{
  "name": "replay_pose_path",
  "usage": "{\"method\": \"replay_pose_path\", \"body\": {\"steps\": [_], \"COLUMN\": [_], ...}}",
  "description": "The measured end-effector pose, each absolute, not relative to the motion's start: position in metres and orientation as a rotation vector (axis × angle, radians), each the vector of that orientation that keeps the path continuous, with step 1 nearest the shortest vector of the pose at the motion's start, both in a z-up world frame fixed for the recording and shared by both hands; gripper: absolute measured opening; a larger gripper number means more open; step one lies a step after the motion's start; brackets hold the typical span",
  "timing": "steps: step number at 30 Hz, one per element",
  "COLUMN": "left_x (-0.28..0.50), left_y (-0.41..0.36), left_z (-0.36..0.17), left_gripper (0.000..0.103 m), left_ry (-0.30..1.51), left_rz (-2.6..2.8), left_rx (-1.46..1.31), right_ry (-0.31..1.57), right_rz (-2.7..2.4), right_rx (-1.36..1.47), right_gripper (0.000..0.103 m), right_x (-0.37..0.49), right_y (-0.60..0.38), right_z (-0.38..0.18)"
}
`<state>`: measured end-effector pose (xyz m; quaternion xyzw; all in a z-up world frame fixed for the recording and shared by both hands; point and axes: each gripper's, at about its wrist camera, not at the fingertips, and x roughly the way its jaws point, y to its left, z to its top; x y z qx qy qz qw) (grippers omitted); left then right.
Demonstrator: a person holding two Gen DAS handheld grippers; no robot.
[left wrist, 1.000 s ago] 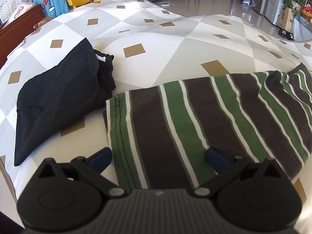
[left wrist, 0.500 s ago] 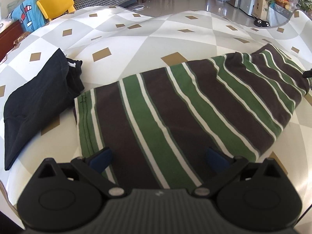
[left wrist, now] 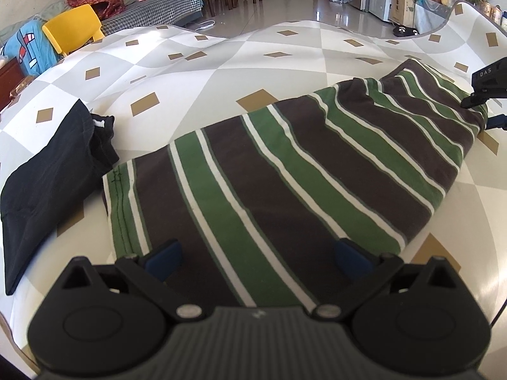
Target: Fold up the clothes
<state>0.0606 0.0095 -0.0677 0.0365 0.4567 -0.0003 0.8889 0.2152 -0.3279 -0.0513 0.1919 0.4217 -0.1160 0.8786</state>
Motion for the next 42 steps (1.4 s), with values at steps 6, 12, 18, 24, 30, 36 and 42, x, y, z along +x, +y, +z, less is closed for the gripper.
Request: {"method": "replay_pose_path", "body": {"steps": [6,12,18,24,30,36,42], "left_x": [0.061,0.062,0.065,0.066,0.069,0.07,0.067], "left_y": [0.014,0.023,0.036,0.049,0.06,0.068,0.072], "left_z": [-0.068,-0.069,-0.069,-0.068,-0.068,-0.067,-0.066], "left_gripper": [0.103,0.103,0.103,0.103,0.103,0.103,0.103], "left_ry": [0.951,0.953,0.959,0.953,0.947,0.953,0.966], "left_rz": [0.021,0.042,0.083,0.155,0.209,0.25,0.252], "left_rx": [0.078,0.071,0.069,0.092,0.091,0.073,0.035], "right_ry": [0.912,0.949,0.995,1.059,1.116,1.17,1.131], "right_rz": [-0.288,-0.299,-0.297,-0.279,-0.228,-0.184,-0.207], "right_rx": [0.314,0.279,0.228,0.195,0.146,0.192,0.252], "right_gripper": [0.018,0.013,0.013,0.013,0.014,0.014,0.019], "right_x": [0.215,0.209,0.197,0.179,0.153,0.128,0.12], "right_y": [-0.323,-0.324,-0.323,-0.322,-0.316,-0.322,-0.337], "right_z": [-0.051,-0.049,-0.047,-0.044,-0.042,-0.04,-0.029]}}
